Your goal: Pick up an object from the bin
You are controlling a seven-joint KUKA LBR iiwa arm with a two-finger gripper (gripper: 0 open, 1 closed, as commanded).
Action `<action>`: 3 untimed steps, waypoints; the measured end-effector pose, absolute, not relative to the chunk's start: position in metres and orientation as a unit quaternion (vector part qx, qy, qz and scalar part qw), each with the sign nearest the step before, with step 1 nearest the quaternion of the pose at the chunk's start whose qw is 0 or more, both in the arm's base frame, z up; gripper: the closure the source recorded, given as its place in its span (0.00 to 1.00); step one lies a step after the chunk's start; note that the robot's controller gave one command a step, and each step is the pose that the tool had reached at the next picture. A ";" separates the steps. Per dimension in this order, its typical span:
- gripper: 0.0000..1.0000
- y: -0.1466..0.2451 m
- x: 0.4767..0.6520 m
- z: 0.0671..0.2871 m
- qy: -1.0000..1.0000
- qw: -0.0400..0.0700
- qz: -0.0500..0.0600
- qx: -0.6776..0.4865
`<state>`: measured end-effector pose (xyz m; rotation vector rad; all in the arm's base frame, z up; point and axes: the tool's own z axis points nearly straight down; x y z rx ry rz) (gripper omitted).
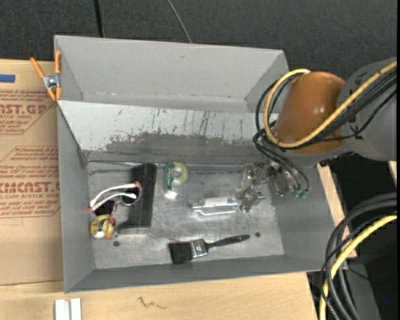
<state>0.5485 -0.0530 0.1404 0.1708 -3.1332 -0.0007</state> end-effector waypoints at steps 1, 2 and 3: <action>1.00 -0.039 0.560 0.198 -0.999 -0.001 0.000 0.042; 0.00 -0.065 0.553 0.195 -0.999 -0.001 0.000 0.046; 0.00 -0.064 0.553 0.195 -0.999 -0.001 0.000 0.046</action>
Offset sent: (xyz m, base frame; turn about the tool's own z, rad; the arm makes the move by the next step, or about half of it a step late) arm 0.0042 -0.0118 0.0551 0.0160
